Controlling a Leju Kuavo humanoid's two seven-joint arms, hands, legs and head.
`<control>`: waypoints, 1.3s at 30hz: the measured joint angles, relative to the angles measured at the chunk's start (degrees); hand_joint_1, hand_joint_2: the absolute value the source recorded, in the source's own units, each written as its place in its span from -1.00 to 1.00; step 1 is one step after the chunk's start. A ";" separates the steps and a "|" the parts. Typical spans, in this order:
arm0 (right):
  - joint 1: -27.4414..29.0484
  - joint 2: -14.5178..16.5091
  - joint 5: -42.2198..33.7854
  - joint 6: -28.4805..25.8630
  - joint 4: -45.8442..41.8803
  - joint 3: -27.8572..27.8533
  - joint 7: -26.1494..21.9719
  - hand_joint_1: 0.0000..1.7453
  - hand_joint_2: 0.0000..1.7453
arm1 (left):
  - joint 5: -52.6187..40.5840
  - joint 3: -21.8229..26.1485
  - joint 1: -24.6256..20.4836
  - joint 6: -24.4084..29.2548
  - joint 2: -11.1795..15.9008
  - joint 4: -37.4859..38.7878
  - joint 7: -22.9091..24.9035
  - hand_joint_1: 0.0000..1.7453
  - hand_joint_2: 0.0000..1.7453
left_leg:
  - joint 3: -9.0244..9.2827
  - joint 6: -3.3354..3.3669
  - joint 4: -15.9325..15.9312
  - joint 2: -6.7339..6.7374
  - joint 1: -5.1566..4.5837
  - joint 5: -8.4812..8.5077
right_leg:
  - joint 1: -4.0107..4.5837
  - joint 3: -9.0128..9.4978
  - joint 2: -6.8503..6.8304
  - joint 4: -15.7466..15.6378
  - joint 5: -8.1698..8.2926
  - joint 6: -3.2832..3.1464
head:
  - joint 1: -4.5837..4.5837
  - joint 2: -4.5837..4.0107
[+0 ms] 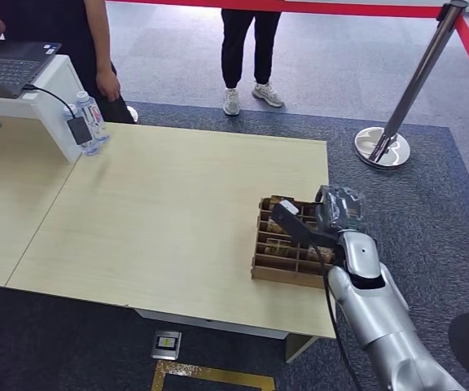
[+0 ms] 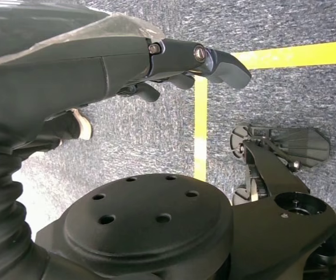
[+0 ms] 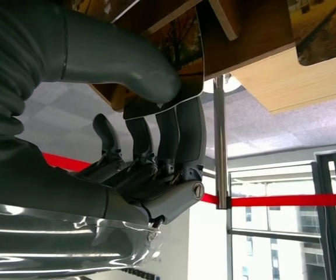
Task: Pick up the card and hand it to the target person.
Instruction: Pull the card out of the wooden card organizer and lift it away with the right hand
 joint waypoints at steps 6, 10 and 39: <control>-0.06 0.01 0.42 0.28 -0.02 0.00 0.03 1.00 1.00 | 0.00 0.02 0.00 0.00 -0.02 0.00 0.00 -1.00 1.00 | 0.00 0.00 0.00 0.00 0.00 0.00 | 0.00 0.00 0.00 0.00 0.00 0.00 | 0.00 0.00; -0.06 0.01 0.59 0.30 -0.09 -0.01 -0.10 1.00 1.00 | -0.02 0.04 0.00 0.00 -0.02 0.00 0.00 -1.00 1.00 | 0.00 0.00 0.00 0.00 0.00 0.00 | 0.00 0.00 0.00 0.00 0.00 0.00 | 0.00 0.00; 7.19 -4.23 -0.41 0.02 -17.78 0.30 -1.81 1.00 1.00 | -0.58 0.10 0.06 -0.58 0.00 0.00 -0.40 -1.00 1.00 | -0.04 0.00 0.00 -0.01 0.00 -0.01 | 0.00 -0.03 0.00 0.00 0.00 0.00 | -0.01 0.00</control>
